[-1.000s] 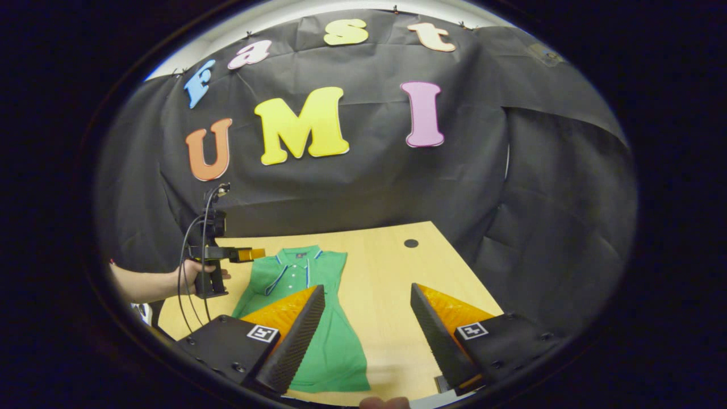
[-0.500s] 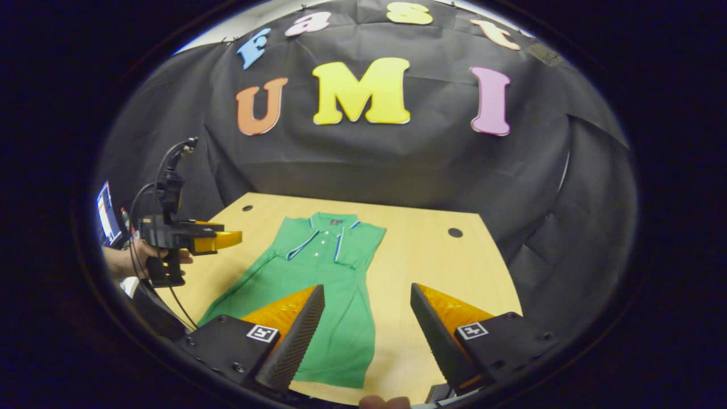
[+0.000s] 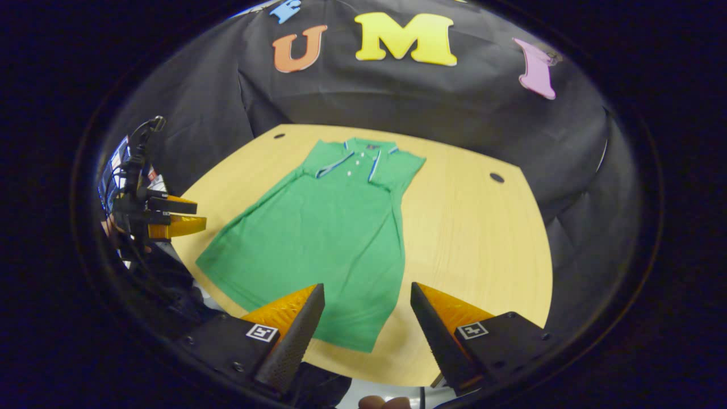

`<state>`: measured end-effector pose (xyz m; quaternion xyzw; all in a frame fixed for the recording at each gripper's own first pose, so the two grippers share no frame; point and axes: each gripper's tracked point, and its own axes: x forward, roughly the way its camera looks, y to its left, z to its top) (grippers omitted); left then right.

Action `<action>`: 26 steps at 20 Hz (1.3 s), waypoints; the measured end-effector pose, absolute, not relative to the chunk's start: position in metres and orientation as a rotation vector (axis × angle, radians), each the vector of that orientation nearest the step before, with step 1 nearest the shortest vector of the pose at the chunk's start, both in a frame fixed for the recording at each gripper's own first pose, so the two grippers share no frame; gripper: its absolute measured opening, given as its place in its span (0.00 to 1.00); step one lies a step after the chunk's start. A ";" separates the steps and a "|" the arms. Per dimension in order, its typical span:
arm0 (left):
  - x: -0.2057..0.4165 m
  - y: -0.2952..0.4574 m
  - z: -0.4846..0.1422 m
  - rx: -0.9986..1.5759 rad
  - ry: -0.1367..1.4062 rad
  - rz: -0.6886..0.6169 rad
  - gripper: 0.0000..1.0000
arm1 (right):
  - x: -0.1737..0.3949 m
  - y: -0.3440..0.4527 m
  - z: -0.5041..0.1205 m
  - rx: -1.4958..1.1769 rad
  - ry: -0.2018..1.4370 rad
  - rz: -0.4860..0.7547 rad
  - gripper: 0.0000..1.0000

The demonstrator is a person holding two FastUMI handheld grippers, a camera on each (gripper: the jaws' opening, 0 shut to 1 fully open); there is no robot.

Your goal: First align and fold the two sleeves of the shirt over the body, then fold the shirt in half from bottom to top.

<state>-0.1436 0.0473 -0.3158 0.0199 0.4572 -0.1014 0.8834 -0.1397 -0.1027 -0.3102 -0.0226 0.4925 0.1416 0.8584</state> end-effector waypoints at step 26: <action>-0.183 0.027 -0.374 0.108 1.009 -0.280 0.26 | -0.183 -0.092 -0.404 -0.359 1.199 0.480 0.11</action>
